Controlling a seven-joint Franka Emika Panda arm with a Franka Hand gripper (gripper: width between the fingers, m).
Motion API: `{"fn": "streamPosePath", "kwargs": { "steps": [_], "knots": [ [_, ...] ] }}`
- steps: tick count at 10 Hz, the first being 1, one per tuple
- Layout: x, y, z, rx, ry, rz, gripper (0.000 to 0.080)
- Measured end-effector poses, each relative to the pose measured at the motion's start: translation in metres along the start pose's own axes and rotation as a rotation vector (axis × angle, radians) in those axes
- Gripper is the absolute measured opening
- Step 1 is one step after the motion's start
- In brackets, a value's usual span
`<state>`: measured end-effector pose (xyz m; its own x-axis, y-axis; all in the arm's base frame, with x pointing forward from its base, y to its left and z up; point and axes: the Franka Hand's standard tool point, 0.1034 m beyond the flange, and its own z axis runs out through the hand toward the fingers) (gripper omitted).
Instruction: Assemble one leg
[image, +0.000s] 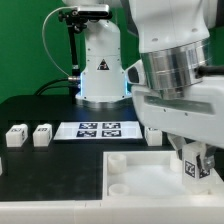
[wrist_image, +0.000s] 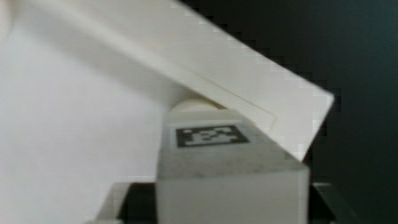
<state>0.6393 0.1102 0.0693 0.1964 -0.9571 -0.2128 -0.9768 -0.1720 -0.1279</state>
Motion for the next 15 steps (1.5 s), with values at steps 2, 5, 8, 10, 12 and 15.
{"fn": "streamPosePath", "kwargs": {
  "steps": [2, 5, 8, 10, 12, 15],
  "knots": [
    [-0.002, 0.001, 0.001, 0.020, -0.018, 0.200, 0.0299],
    [-0.005, 0.003, 0.002, -0.002, -0.024, -0.031, 0.0301],
    [-0.012, 0.000, 0.000, -0.090, -0.030, -0.547, 0.0619],
    [-0.009, 0.002, 0.001, -0.105, -0.024, -0.850, 0.0643],
    [-0.008, 0.003, 0.003, -0.170, 0.015, -1.322, 0.0649],
    [-0.005, 0.002, 0.004, -0.159, 0.023, -1.427, 0.0536]
  ]
}}
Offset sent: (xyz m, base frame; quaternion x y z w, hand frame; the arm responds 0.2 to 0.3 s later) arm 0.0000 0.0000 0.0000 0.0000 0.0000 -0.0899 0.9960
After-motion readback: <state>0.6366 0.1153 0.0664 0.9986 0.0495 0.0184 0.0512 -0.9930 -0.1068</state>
